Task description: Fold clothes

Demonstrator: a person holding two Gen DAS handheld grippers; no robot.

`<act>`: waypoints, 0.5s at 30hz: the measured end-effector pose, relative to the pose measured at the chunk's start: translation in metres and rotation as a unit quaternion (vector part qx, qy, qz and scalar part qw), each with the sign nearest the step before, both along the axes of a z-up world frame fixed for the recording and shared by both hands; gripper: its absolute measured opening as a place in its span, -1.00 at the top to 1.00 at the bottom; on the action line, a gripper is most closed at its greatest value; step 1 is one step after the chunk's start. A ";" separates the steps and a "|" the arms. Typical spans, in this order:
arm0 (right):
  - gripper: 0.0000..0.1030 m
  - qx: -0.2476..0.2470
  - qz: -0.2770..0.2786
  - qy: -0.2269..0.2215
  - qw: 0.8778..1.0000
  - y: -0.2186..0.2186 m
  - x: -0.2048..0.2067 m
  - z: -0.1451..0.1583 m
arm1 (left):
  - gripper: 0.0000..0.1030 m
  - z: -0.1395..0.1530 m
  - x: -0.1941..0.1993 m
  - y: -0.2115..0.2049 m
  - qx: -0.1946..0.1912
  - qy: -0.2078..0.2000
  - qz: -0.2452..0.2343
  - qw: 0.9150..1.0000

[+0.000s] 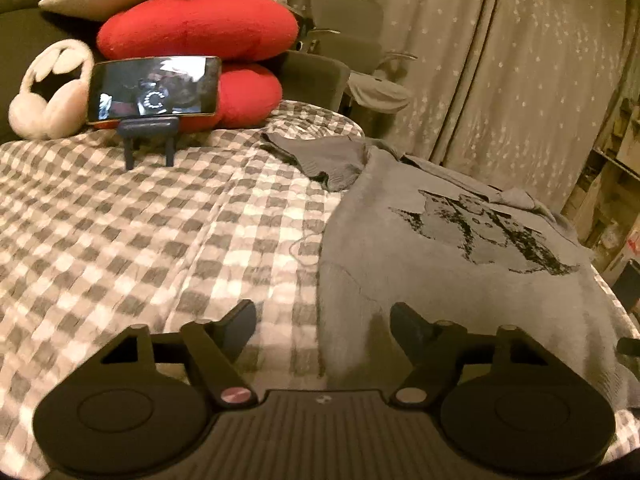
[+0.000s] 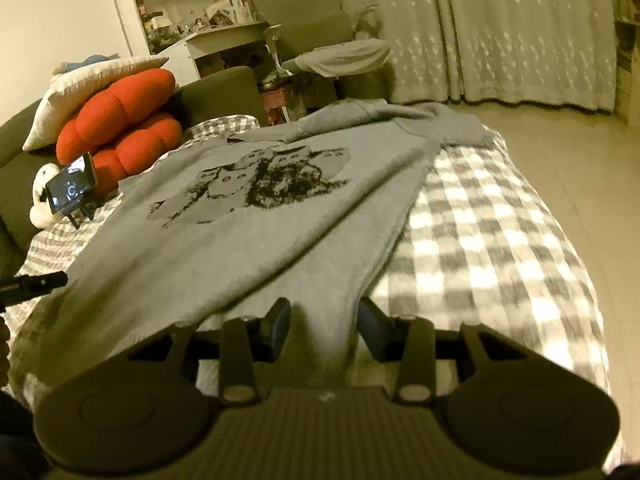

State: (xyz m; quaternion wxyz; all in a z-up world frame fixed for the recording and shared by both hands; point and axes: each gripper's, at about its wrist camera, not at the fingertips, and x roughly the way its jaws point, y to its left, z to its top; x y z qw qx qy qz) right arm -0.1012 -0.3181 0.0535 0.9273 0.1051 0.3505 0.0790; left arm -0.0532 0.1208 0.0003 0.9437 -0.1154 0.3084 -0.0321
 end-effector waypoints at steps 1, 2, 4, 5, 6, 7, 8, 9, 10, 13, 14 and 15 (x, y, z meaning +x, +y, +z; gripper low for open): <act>0.25 0.005 -0.002 0.003 1.000 -0.002 -0.004 0.000 | -0.30 0.000 -0.003 0.000 0.001 0.000 -0.001 1.000; 0.24 0.010 -0.003 0.005 1.000 -0.003 -0.007 0.000 | -0.27 0.000 -0.005 -0.001 0.002 -0.001 -0.004 1.000; 0.22 0.019 -0.001 0.008 1.000 -0.001 -0.012 0.000 | -0.15 -0.001 -0.009 -0.003 0.006 0.001 -0.004 1.000; 0.22 0.023 0.003 0.009 1.000 0.000 -0.015 0.000 | -0.13 -0.001 -0.010 -0.004 0.008 0.001 -0.002 1.000; 0.22 0.025 0.007 0.010 1.000 0.003 -0.017 0.001 | -0.10 -0.001 -0.012 -0.003 0.007 0.001 0.000 1.000; 0.22 0.026 0.009 0.010 1.000 0.004 -0.019 0.001 | -0.07 -0.001 -0.013 -0.002 0.003 0.001 0.001 1.000; 0.22 0.028 0.011 0.011 0.999 0.005 -0.022 0.001 | -0.06 0.000 -0.014 -0.001 -0.002 0.002 0.002 1.000; 0.22 0.031 0.013 0.012 0.999 0.006 -0.024 0.002 | -0.04 0.000 -0.017 0.000 -0.007 0.003 0.002 1.000; 0.22 0.034 0.012 0.014 0.999 0.005 -0.026 0.001 | -0.03 0.001 -0.019 0.000 -0.010 0.003 0.001 1.000; 0.25 0.042 0.008 0.019 0.999 0.003 -0.034 -0.001 | -0.01 0.002 -0.026 0.000 -0.012 0.003 -0.003 1.000; 0.25 0.045 0.009 0.019 0.999 0.003 -0.036 -0.001 | -0.01 0.003 -0.029 0.001 -0.014 0.004 -0.004 1.000; 0.25 0.048 0.010 0.019 0.999 0.003 -0.038 0.000 | -0.01 0.003 -0.031 0.002 -0.018 0.005 -0.005 1.000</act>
